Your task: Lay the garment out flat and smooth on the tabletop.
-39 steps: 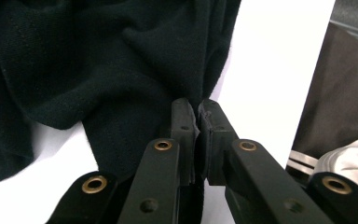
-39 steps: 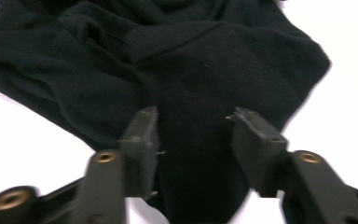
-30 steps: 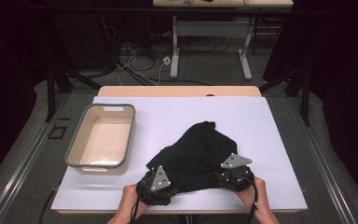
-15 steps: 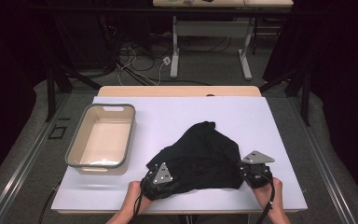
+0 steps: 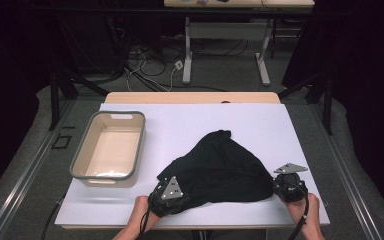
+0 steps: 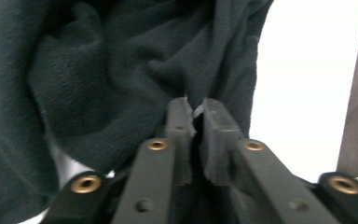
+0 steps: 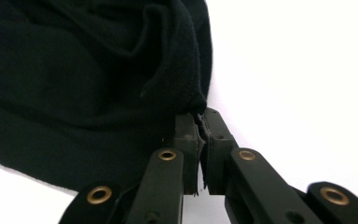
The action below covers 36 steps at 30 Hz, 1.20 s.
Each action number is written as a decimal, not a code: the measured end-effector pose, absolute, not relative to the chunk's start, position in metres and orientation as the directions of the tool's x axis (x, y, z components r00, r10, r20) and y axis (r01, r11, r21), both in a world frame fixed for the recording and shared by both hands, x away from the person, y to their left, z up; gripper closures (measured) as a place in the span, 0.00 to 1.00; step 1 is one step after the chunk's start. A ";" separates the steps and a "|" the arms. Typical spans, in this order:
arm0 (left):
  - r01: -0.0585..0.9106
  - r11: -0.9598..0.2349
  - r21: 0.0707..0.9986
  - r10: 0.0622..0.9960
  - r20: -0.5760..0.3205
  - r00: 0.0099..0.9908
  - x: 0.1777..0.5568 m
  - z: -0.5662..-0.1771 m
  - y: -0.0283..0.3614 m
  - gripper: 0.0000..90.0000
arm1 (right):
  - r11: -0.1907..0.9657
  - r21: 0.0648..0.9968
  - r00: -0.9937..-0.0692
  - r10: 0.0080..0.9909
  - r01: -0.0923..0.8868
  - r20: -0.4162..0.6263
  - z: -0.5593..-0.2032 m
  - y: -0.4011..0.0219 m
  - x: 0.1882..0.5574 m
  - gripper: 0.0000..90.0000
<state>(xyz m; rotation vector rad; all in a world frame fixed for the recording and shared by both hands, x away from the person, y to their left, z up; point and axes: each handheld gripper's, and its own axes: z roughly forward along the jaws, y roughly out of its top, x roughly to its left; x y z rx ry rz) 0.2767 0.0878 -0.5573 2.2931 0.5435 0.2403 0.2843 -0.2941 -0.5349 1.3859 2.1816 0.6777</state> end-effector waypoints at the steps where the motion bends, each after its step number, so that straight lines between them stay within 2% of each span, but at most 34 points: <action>1: 0.313 -0.628 0.712 0.462 0.017 0.887 0.278 -0.557 0.088 0.76 | 0.375 0.620 -0.393 0.912 0.689 -0.115 -0.536 -0.293 0.285 0.94; 3: 0.327 -0.631 0.704 0.487 0.030 0.873 0.280 -0.556 0.089 0.55 | 0.389 0.627 -0.416 0.902 0.675 -0.112 -0.534 -0.291 0.285 0.82; 4: 0.331 -0.627 0.705 0.495 0.033 0.868 0.281 -0.555 0.090 0.50 | 0.393 0.630 -0.425 0.899 0.670 -0.109 -0.532 -0.289 0.284 0.76; 7: 0.332 -0.605 0.724 0.518 0.041 0.855 0.283 -0.550 0.092 0.40 | 0.392 0.659 -0.439 0.893 0.642 -0.103 -0.524 -0.282 0.282 0.59; 11: 0.338 -0.589 0.734 0.550 0.057 0.833 0.287 -0.544 0.094 0.33 | 0.399 0.695 -0.467 0.878 0.599 -0.102 -0.516 -0.273 0.279 0.41; 19: 0.374 -0.560 0.739 0.599 0.050 0.799 0.299 -0.542 0.096 0.32 | 0.401 0.711 -0.488 0.868 0.577 -0.093 -0.515 -0.255 0.276 0.39; 23: 0.396 -0.564 0.725 0.619 0.054 0.784 0.310 -0.549 0.092 0.35 | 0.402 0.725 -0.496 0.863 0.558 -0.097 -0.514 -0.243 0.274 0.38; 27: 0.408 -0.569 0.714 0.631 0.062 0.773 0.320 -0.557 0.086 0.39 | 0.434 0.698 -0.535 0.841 0.570 -0.086 -0.519 -0.232 0.276 0.39; 29: 0.394 -0.579 0.714 0.628 0.082 0.774 0.326 -0.561 0.084 0.48 | 0.471 0.668 -0.561 0.823 0.577 -0.096 -0.526 -0.228 0.280 0.43; 32: 0.380 -0.547 0.746 0.590 0.021 0.807 0.336 -0.566 0.089 0.71 | 0.521 0.601 -0.590 0.802 0.607 -0.100 -0.538 -0.224 0.286 0.54; 34: 0.386 -0.541 0.747 0.570 -0.012 0.822 0.336 -0.566 0.088 0.85 | 0.535 0.584 -0.601 0.793 0.611 -0.098 -0.544 -0.225 0.289 0.63; 36: 0.388 -0.549 0.741 0.569 -0.009 0.822 0.333 -0.565 0.087 0.96 | 0.512 0.590 -0.592 0.803 0.624 -0.071 -0.544 -0.229 0.288 0.79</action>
